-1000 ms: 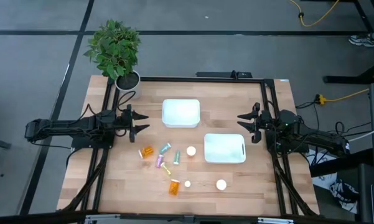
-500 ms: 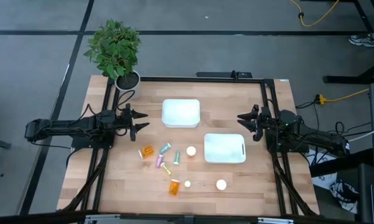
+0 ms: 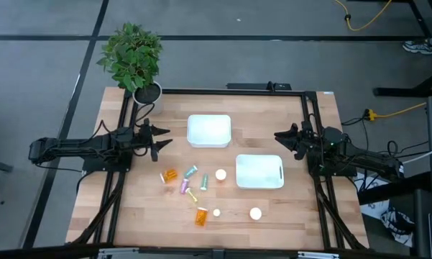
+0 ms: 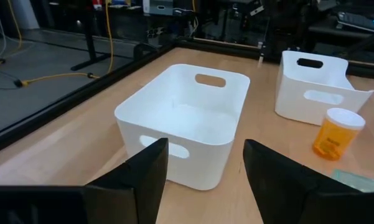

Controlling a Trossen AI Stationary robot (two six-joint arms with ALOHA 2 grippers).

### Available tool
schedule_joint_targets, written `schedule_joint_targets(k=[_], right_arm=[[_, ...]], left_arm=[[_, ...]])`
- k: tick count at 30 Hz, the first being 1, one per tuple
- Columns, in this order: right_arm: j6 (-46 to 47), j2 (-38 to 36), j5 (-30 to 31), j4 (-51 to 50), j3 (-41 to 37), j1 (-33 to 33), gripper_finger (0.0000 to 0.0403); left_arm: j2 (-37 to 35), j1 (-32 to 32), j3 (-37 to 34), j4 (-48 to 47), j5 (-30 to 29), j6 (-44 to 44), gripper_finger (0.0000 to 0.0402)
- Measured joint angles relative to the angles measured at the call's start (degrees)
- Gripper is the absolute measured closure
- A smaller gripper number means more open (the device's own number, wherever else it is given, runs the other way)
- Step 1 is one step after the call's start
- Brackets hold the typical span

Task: Pick and place medicine bottles into bin by pill shape (circle, oval)
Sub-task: Put the large orange pill bottle into the top white bin

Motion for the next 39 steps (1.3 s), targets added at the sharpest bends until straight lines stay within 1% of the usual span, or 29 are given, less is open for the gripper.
schedule_joint_targets(k=[3,7,12,16,21,25,30,35,39], right_arm=[[1.4,0.0,-0.1,0.0,0.0,0.0,0.0264],[1.0,0.0,-0.5,0.0,0.0,0.0,0.0264],[-3.9,0.0,-0.2,0.0,0.0,0.0,0.0264],[-8.0,0.0,3.0,-0.1,0.0,0.0,0.0264],[-11.0,0.1,3.1,-2.6,0.0,0.0,0.0264],[-13.5,0.8,4.5,-2.9,0.0,0.0,0.0264],[-17.1,1.6,4.7,-2.9,0.0,0.0,0.0264],[-16.1,1.7,4.6,-2.9,0.0,0.0,0.0264],[-22.9,1.7,4.6,-2.8,0.0,0.0,0.0264]], left_arm=[[0.0,0.0,0.0,0.1,-0.9,0.0,0.02],[0.0,0.0,0.0,0.3,-2.1,0.7,0.02],[0.0,0.0,0.0,0.3,-2.2,5.7,0.02],[0.0,0.0,0.0,0.3,-2.2,7.3,0.02],[0.0,0.0,0.0,0.3,-2.3,7.4,0.02],[0.0,0.0,0.0,0.3,-2.6,7.5,0.02],[0.0,0.0,0.0,0.9,-7.2,7.3,0.02],[0.0,0.0,0.0,1.2,-8.7,2.1,0.02],[0.0,0.0,0.0,1.1,-8.4,1.0,0.02]])
